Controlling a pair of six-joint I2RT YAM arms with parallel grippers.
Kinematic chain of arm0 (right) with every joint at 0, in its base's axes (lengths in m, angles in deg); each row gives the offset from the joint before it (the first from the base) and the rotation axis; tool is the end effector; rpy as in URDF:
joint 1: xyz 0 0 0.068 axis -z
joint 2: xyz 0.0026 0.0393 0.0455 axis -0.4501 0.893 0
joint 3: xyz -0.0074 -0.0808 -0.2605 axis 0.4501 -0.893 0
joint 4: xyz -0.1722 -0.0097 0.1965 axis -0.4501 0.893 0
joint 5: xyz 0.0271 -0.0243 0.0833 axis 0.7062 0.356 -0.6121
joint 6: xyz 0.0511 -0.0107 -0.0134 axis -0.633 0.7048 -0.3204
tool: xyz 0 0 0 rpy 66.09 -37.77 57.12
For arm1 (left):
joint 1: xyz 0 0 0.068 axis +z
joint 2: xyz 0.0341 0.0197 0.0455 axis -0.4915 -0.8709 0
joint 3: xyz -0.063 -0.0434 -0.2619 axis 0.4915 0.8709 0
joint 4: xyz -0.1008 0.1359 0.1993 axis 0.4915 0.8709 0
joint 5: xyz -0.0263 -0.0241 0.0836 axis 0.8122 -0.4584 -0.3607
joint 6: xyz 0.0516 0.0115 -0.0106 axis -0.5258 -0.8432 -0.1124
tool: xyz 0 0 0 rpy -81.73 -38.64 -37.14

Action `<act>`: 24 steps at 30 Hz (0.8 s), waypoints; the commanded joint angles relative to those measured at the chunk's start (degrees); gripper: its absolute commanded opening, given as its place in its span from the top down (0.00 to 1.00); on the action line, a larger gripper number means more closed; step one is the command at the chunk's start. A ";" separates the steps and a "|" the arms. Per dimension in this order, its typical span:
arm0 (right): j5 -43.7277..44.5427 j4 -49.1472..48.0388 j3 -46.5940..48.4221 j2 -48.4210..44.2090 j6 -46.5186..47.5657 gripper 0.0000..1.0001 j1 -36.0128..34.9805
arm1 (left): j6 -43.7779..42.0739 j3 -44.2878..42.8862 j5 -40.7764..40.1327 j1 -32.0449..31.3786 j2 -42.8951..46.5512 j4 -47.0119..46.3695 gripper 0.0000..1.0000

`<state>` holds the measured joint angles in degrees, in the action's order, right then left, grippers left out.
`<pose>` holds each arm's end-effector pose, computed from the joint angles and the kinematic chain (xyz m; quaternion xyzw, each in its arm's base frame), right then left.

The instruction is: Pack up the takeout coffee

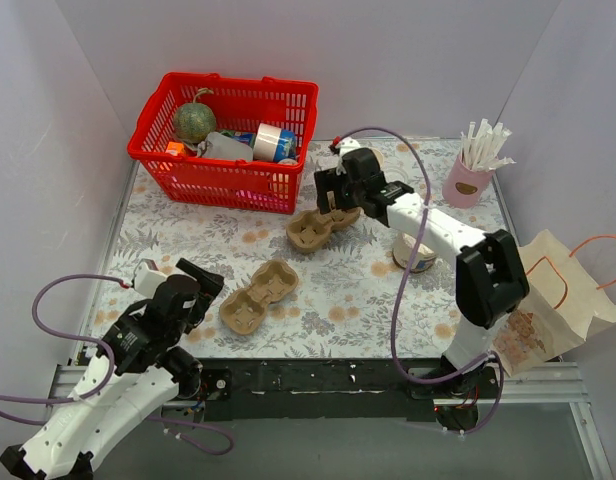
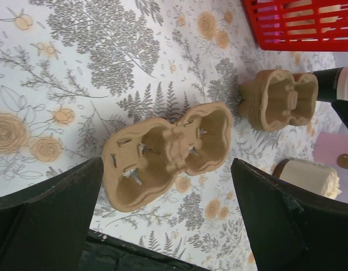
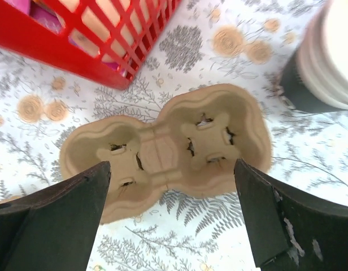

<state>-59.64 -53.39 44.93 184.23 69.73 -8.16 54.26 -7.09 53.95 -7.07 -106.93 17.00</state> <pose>0.3477 0.2377 0.2637 -0.1577 0.8663 0.1374 0.4537 0.0685 -0.0291 0.2620 -0.6385 0.6456 -0.2771 0.3141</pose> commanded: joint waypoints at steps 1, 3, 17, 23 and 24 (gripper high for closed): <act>-0.03 6.84 2.47 -6.65 -2.89 0.02 5.36 | 2.17 -0.70 0.91 -0.05 -3.80 -8.11 0.02; 0.22 7.64 3.88 -6.48 -4.48 0.02 7.83 | -0.11 -0.61 2.05 -0.14 -6.00 -11.45 0.02; 0.92 16.26 32.61 14.88 -5.45 0.27 19.89 | -7.34 -0.61 8.56 -0.05 -17.96 -25.17 0.02; -0.56 15.29 34.91 18.14 -5.54 0.46 20.50 | -7.86 -0.79 8.91 -0.05 -19.28 -25.70 0.02; -1.09 14.77 34.65 17.96 -5.28 0.48 20.42 | -7.95 -0.70 9.00 -0.05 -19.36 -25.78 0.02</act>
<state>-59.53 -38.01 76.93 202.55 64.29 11.94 47.68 -7.09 62.48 -7.07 -126.12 -7.39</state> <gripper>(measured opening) 0.566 0.981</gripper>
